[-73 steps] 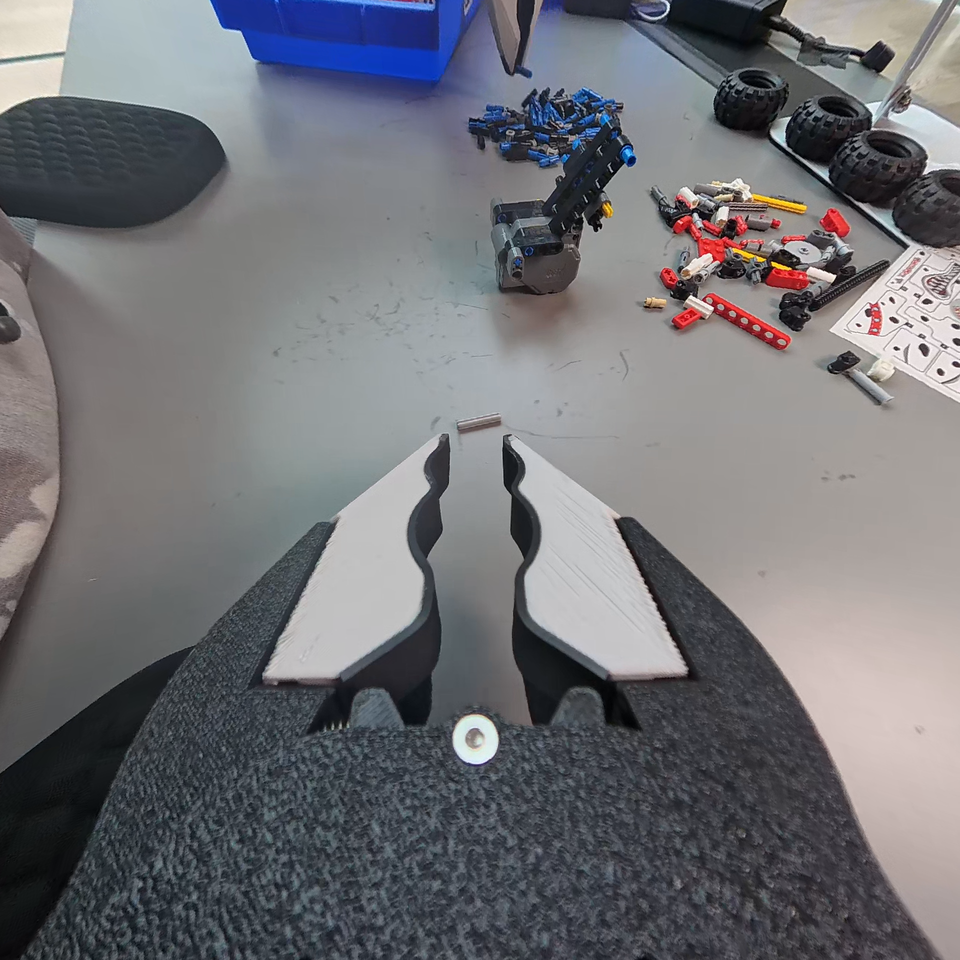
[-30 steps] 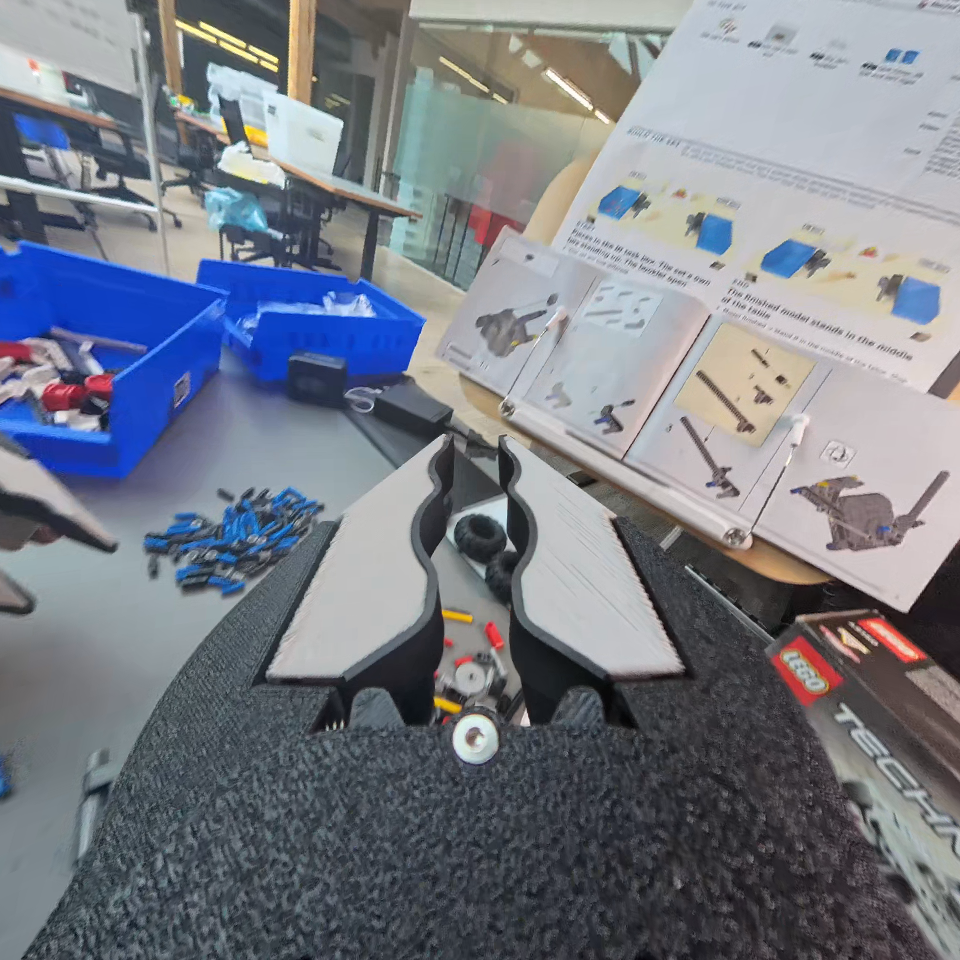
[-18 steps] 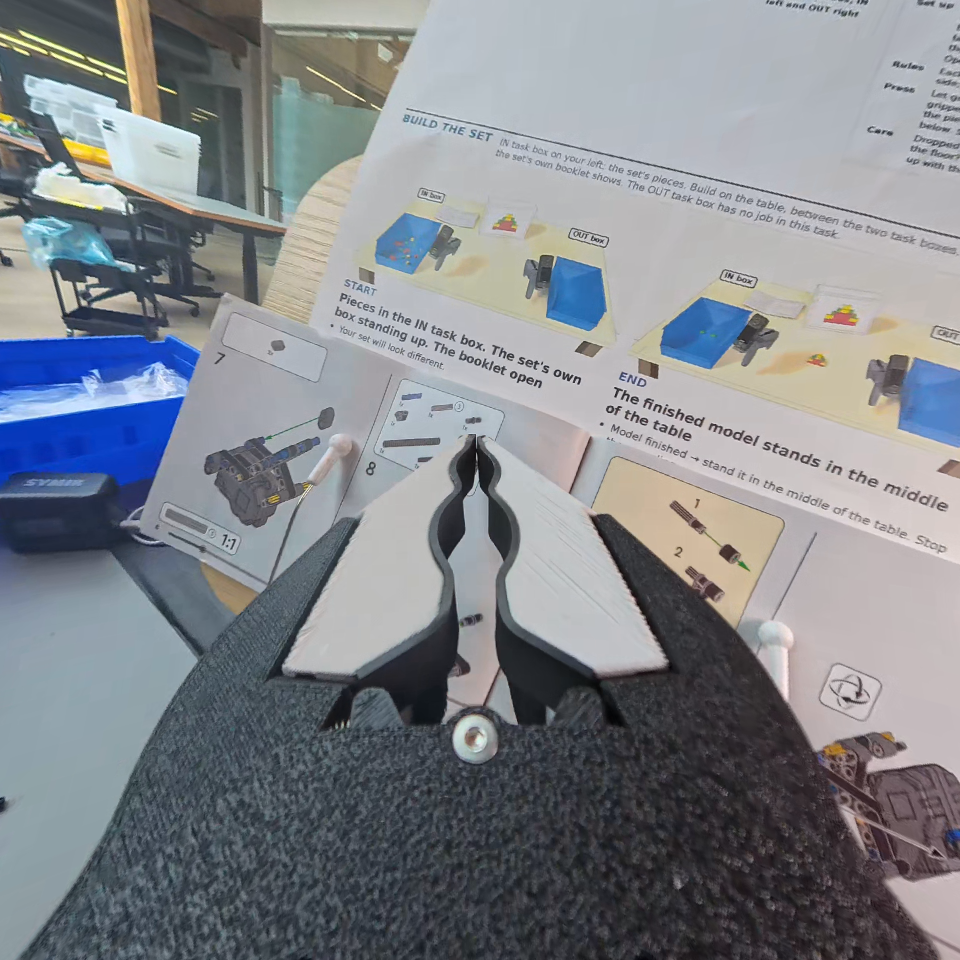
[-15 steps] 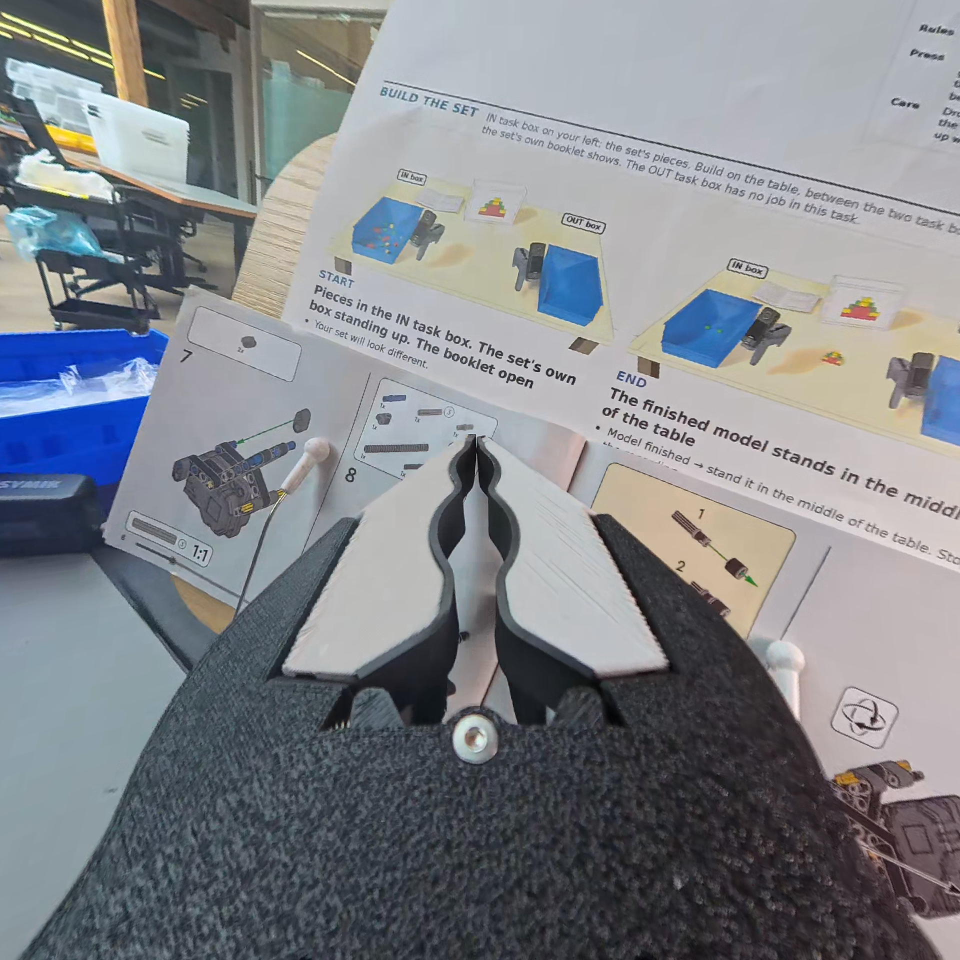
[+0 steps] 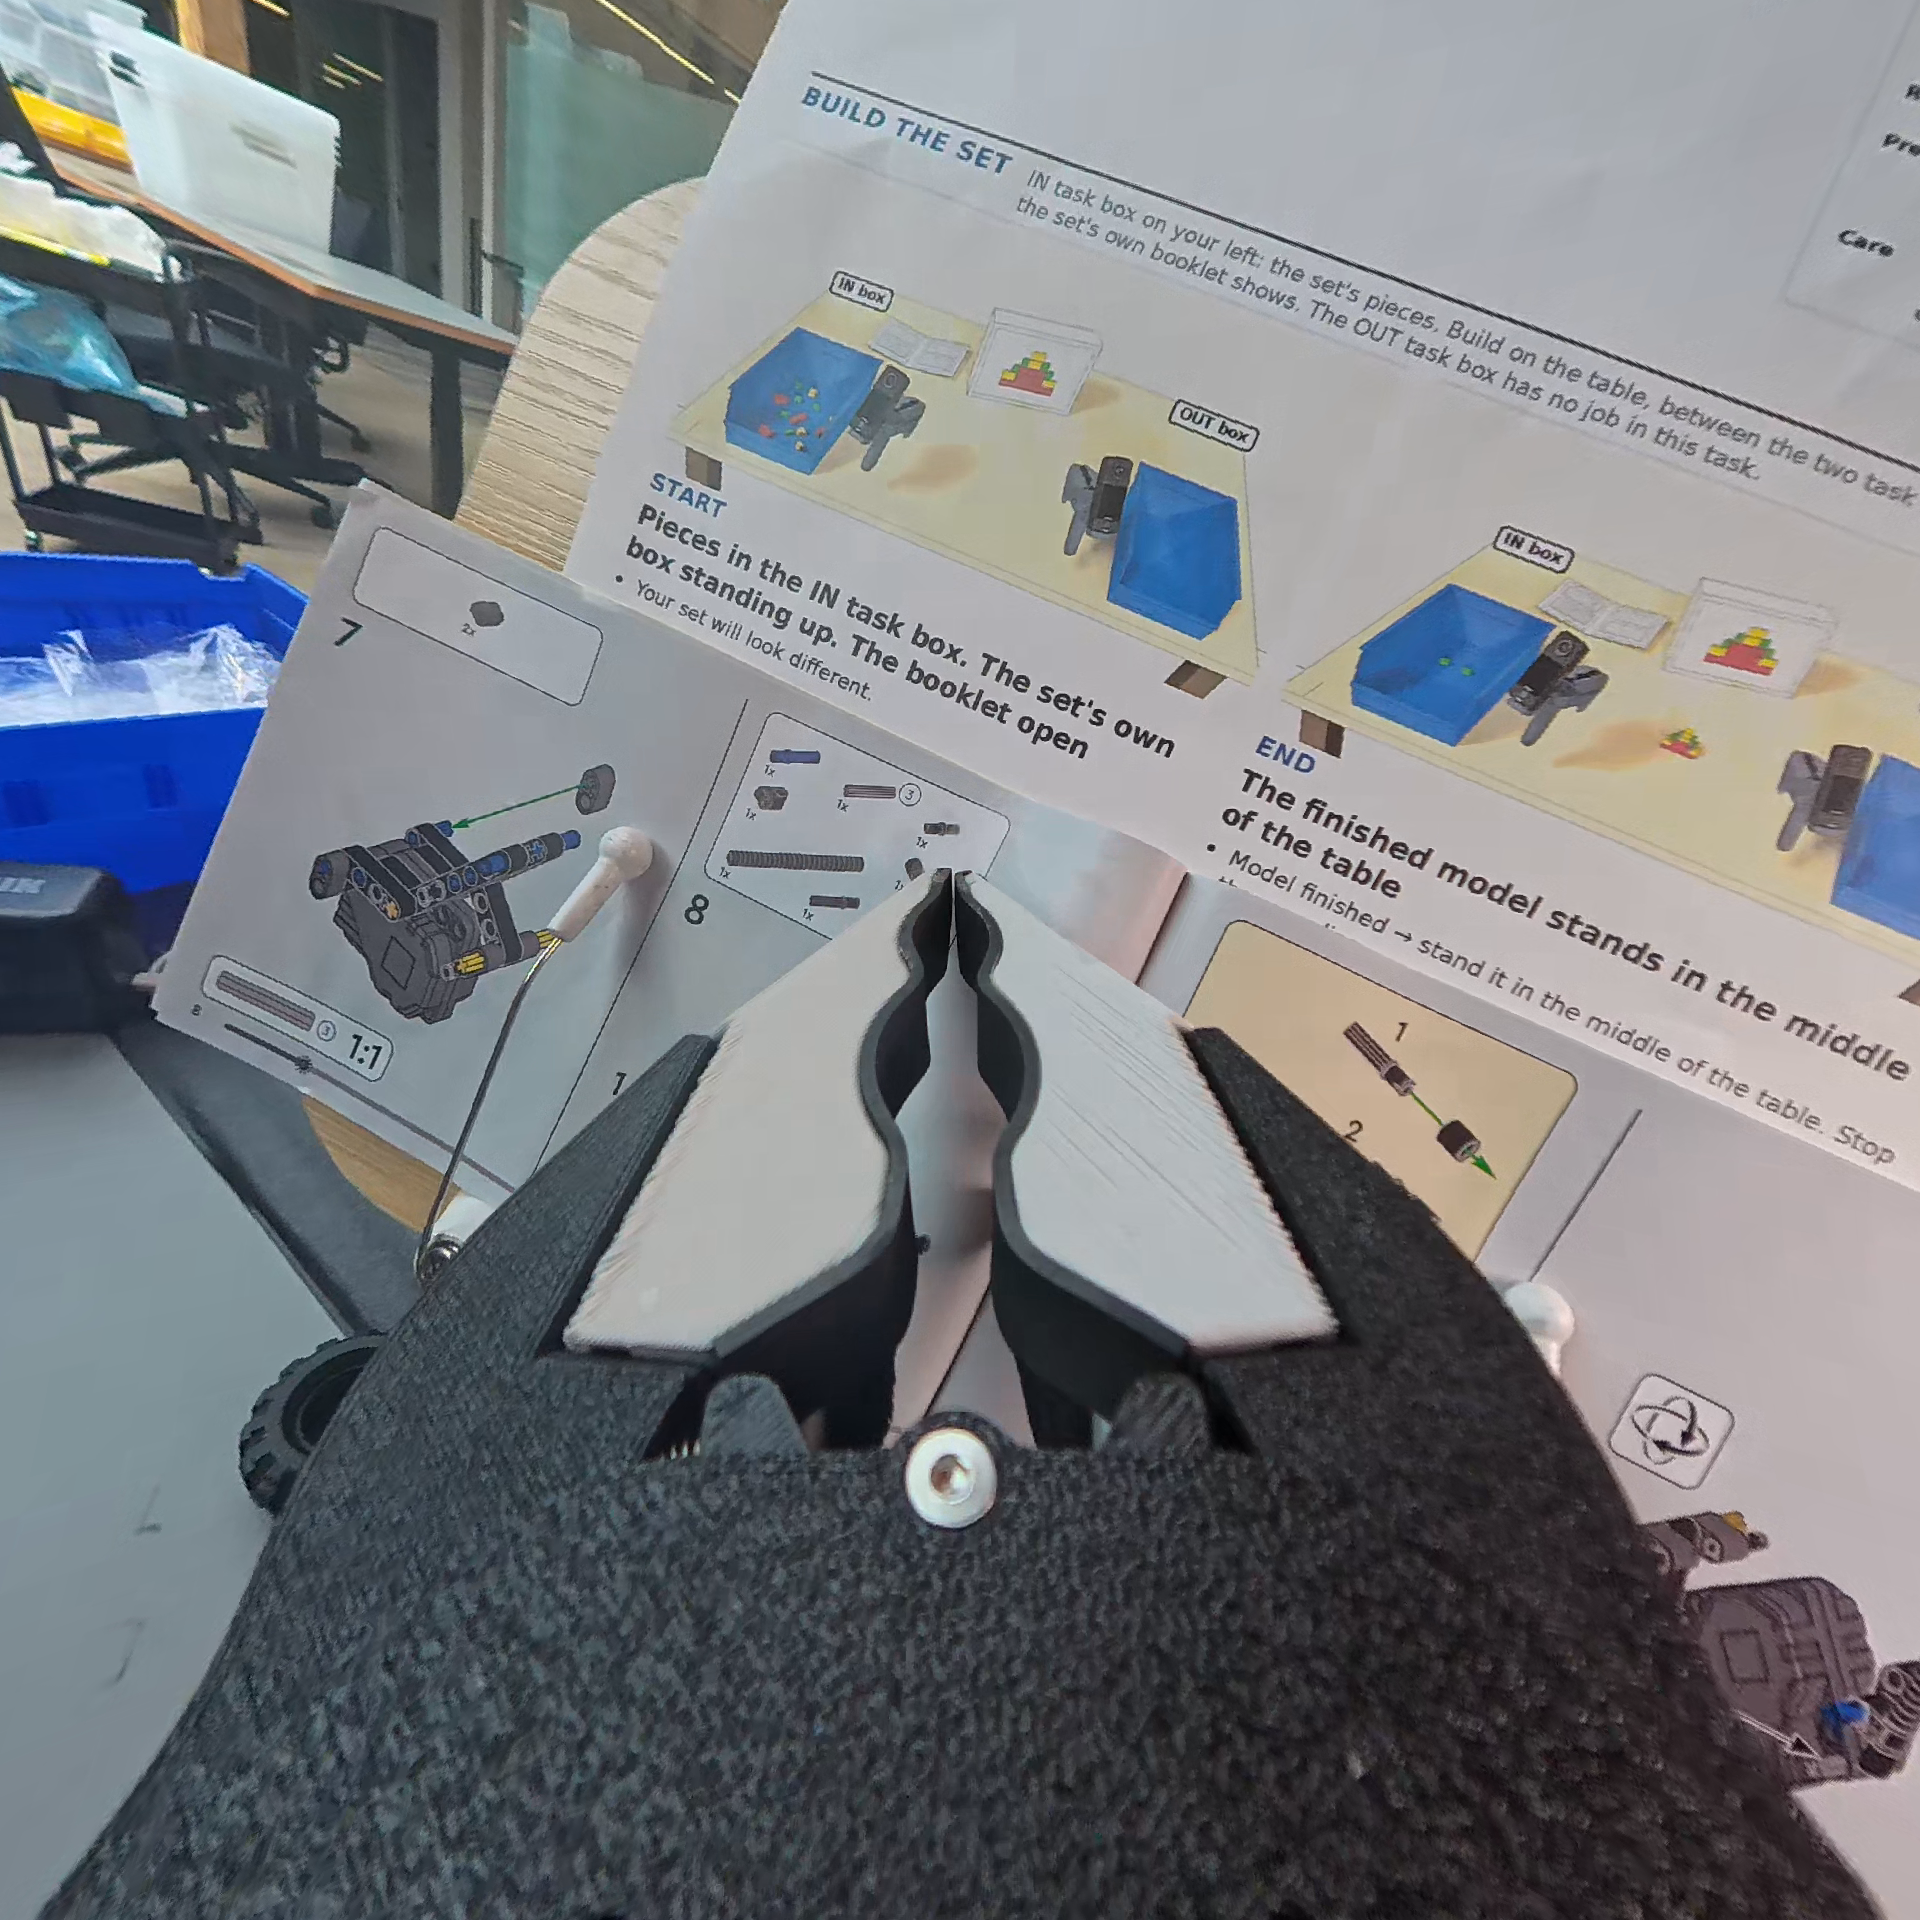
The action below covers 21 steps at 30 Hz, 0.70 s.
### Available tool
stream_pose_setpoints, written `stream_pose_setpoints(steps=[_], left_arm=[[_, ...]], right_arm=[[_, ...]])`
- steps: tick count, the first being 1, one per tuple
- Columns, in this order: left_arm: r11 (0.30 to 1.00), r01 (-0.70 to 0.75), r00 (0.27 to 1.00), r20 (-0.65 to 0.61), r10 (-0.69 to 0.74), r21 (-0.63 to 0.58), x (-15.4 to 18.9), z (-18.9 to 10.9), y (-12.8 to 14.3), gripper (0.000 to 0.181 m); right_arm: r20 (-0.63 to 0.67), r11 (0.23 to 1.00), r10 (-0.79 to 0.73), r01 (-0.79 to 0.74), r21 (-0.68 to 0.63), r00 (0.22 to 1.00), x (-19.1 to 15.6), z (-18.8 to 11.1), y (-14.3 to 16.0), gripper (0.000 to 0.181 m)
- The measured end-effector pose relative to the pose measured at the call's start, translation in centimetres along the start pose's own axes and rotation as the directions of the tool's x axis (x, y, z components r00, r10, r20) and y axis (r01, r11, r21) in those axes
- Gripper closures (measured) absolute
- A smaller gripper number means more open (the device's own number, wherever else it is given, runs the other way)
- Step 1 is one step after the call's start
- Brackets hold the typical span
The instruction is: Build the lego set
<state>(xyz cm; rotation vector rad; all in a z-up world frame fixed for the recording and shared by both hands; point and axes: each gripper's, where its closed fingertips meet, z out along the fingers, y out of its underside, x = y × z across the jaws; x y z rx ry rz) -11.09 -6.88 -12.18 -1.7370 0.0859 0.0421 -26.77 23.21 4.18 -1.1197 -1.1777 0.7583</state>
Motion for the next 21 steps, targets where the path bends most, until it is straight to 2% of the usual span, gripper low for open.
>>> stream_pose_setpoints(steps=[10,17,21], left_arm=[[1.0,0.005,1.0,0.01,-0.005,-0.022,-0.4,0.3,0.6,0.144],[0.999,-0.016,1.0,0.013,0.017,-0.032,-0.3,0.3,0.8,0.146],[1.0,0.004,1.0,0.016,-0.003,-0.031,-0.5,0.1,0.7,0.147]], right_arm=[[0.043,0.999,-0.035,0.036,-0.001,0.998,-1.7,-0.6,-0.1,0.181],[0.071,0.992,-0.126,0.126,0.011,0.989,-4.2,0.5,-1.1,0.181],[0.062,0.991,-0.131,0.133,-0.019,0.989,-4.3,0.9,-0.8,0.181]])
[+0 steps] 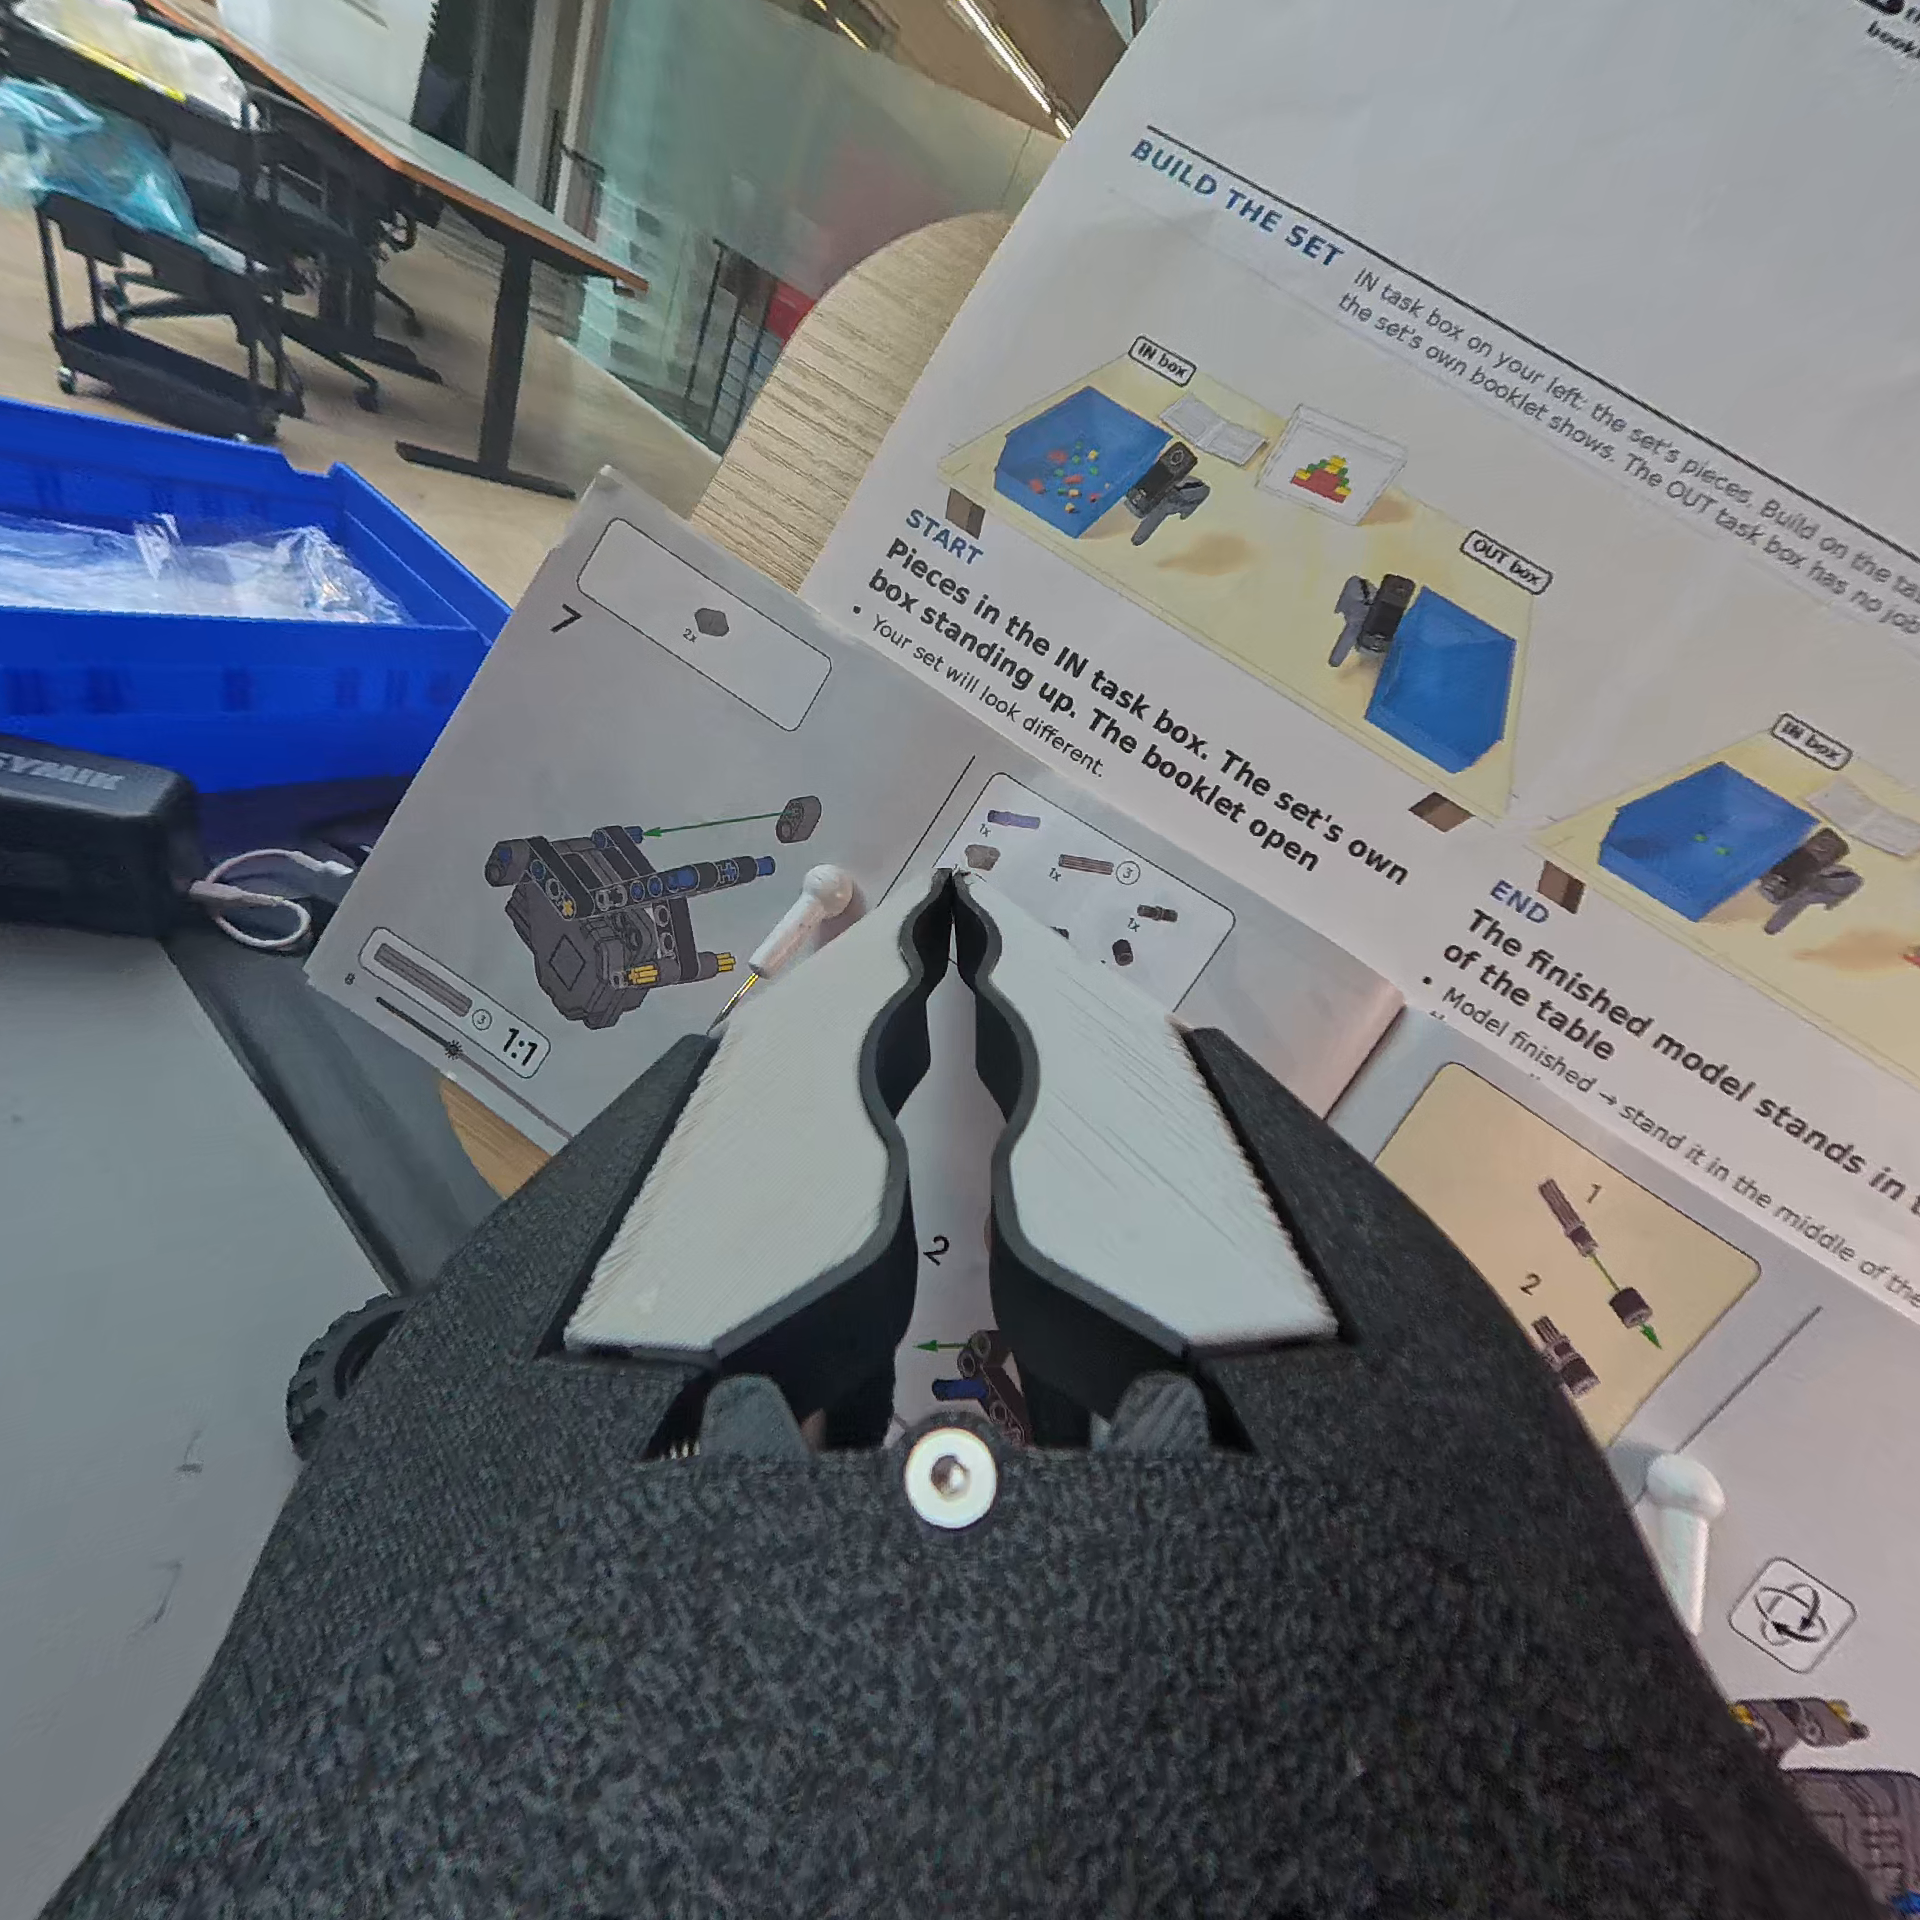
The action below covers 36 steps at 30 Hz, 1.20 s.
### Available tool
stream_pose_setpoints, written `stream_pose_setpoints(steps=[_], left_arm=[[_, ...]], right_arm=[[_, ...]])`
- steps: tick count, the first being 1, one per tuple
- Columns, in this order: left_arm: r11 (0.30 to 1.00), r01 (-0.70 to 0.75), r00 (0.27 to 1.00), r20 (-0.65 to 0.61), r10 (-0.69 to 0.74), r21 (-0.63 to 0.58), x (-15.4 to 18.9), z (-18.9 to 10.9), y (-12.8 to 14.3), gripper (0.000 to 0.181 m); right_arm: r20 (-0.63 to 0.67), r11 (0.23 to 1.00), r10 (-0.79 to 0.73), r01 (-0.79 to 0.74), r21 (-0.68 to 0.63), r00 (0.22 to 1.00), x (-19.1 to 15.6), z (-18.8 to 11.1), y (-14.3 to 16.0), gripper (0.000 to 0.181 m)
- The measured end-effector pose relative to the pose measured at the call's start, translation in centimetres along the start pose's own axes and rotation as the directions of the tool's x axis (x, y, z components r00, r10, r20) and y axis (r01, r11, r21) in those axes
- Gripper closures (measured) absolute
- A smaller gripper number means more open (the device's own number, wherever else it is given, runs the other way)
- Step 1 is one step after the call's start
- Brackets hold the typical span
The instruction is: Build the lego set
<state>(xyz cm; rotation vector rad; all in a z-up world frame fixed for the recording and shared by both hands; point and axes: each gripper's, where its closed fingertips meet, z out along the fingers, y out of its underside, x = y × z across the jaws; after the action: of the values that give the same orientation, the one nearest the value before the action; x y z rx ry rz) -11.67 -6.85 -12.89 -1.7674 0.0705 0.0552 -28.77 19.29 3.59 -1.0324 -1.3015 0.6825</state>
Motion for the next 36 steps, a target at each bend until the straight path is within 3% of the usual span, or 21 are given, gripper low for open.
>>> stream_pose_setpoints(steps=[15,20,25,29,33,36], left_arm=[[1.0,-0.011,1.0,0.01,0.012,-0.01,0.1,0.2,0.3,0.147],[1.0,-0.024,0.999,0.024,0.024,-0.017,-0.1,0.2,0.4,0.148],[1.0,-0.023,0.999,0.027,0.023,-0.021,-0.3,0.3,0.6,0.148],[0.999,-0.029,0.999,0.023,0.029,-0.029,-0.2,0.4,0.8,0.148],[0.998,-0.041,0.999,0.016,0.042,-0.048,0.0,0.8,1.2,0.149],[0.997,-0.053,0.998,0.017,0.054,-0.062,0.1,1.0,1.5,0.149]], right_arm=[[-0.029,0.999,0.018,-0.017,0.031,0.999,3.0,-6.5,0.9,0.181],[0.09,0.999,0.03,-0.033,0.034,0.996,1.4,-9.4,2.1,0.181],[0.32,0.997,0.062,-0.042,-0.068,0.946,-3.0,-13.7,6.7,0.181],[0.541,0.951,0.111,0.068,-0.301,0.834,-7.7,-19.0,13.9,0.179],[0.584,0.833,0.163,0.206,-0.513,0.795,-9.4,-22.8,21.6,0.17],[0.575,0.789,0.199,0.218,-0.575,0.794,-9.7,-23.5,24.0,0.164]])
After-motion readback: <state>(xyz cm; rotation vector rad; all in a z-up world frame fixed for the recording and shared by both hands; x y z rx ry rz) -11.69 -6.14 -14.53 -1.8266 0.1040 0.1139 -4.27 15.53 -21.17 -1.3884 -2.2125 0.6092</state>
